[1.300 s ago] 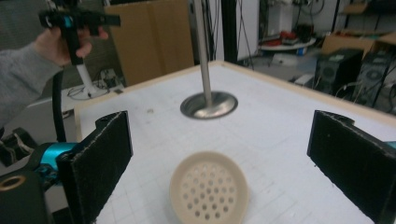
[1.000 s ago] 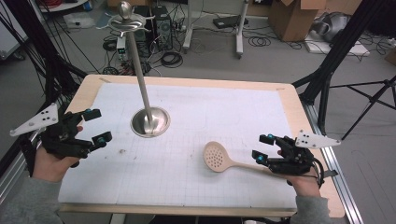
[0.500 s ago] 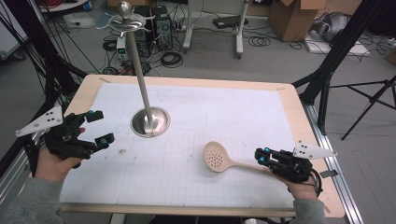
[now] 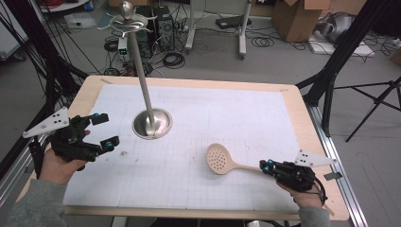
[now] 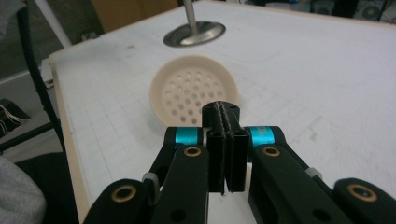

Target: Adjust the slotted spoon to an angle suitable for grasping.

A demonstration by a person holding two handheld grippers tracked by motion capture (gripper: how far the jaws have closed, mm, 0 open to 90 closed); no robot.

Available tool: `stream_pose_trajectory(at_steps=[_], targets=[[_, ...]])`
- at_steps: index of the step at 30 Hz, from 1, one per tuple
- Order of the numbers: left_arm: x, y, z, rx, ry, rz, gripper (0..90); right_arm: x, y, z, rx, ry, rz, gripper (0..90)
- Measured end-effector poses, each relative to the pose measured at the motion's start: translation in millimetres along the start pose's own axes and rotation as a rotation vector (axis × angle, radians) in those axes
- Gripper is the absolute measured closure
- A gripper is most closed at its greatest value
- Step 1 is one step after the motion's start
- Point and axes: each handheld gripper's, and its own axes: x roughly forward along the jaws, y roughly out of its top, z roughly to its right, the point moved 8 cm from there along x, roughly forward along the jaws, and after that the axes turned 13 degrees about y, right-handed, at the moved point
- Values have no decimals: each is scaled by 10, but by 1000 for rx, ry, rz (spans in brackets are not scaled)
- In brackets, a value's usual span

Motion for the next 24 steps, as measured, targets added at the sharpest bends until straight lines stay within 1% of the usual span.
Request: stream_pose_trajectory(at_steps=[3, 4, 5, 7, 8, 10, 11, 12, 14, 16, 17, 18, 24], targets=[[2, -7, -8, -4, 2, -1, 47, -29, -100, 40, 7, -26, -36, 896], [4, -9, -11, -6, 3, -2, 47, -29, -100, 40, 7, -26, -36, 896], [6, -13, -10, -9, 1, -3, 47, -44, -160, 65, 10, -45, -68, 897], [14, -20, -12, -6, 1, -7, 47, -52, -188, 67, 18, -49, -79, 897], [19, -24, -10, -7, 0, -8, 47, -63, -232, 89, 23, -58, -96, 898], [30, -35, -8, -6, -2, -13, 47, -69, -272, 114, 20, -67, -114, 898], [34, -40, -8, -5, -1, -16, 47, -69, -272, 114, 20, -67, -114, 898], [37, -45, -7, -7, -2, -18, 47, -72, -315, 128, 30, -70, -132, 899], [43, -59, -16, -4, -1, -21, 47, -76, -356, 152, 39, -82, -147, 899], [42, -66, -27, -3, 2, -25, 47, -83, -390, 166, 54, -86, -157, 899], [42, -66, -27, -3, 2, -25, 47, -83, -390, 166, 54, -86, -157, 899], [40, -68, -32, -6, 3, -23, 47, -92, -416, 188, 58, -101, -165, 900], [42, -76, -40, -10, 4, -24, 47, -117, -474, 224, 77, -115, -188, 900]])
